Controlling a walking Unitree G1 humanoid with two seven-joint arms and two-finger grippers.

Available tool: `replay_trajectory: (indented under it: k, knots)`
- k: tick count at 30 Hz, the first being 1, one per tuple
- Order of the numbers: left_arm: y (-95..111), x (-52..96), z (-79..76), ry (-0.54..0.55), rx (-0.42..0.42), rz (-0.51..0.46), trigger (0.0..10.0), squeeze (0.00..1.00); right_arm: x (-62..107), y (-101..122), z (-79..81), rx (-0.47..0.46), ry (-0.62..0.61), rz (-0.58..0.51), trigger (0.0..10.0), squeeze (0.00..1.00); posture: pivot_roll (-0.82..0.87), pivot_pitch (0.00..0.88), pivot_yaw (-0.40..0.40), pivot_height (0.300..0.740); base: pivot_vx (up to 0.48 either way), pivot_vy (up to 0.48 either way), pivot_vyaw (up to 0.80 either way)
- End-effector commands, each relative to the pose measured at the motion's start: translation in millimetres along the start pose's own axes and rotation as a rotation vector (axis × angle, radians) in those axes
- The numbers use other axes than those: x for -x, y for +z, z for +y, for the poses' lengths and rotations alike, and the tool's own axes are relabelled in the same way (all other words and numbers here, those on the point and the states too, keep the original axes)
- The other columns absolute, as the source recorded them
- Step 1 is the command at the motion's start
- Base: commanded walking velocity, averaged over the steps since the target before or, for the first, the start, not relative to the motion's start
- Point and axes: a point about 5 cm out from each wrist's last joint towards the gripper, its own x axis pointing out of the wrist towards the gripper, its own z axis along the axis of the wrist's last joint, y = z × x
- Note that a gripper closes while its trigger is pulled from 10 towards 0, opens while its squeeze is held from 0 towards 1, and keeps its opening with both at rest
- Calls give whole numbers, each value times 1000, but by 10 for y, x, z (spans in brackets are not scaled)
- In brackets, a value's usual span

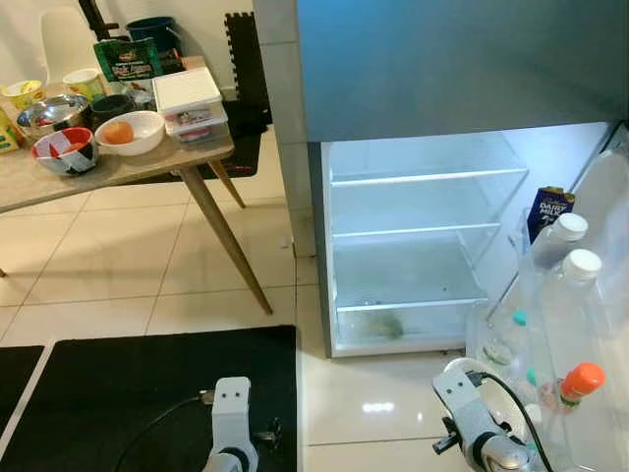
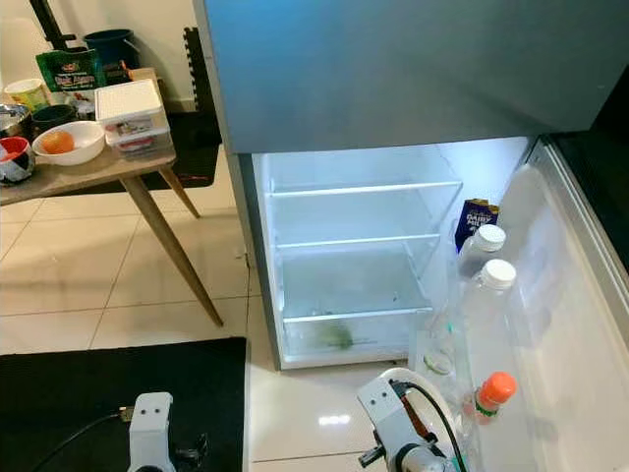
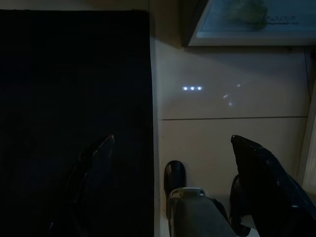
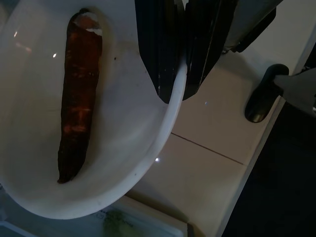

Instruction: Restocking fridge

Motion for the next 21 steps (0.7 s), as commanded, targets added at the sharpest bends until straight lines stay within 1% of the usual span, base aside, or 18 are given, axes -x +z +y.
replay_trajectory:
  k: [1,10,21]
  knots:
    - [-30,17,48,12,-12,13,10000,0,6,-33,17,-7,2,7,10000,0,50,114,38,740,292,0,0]
    - [-17,13,50,11,-15,10,10000,0,-8,33,28,-20,8,-28,10000,0,46,109,41,740,293,0,0]
    - [-8,7,44,5,-20,10,10000,0,-6,39,17,-22,4,-35,10000,0,49,110,46,740,291,0,0]
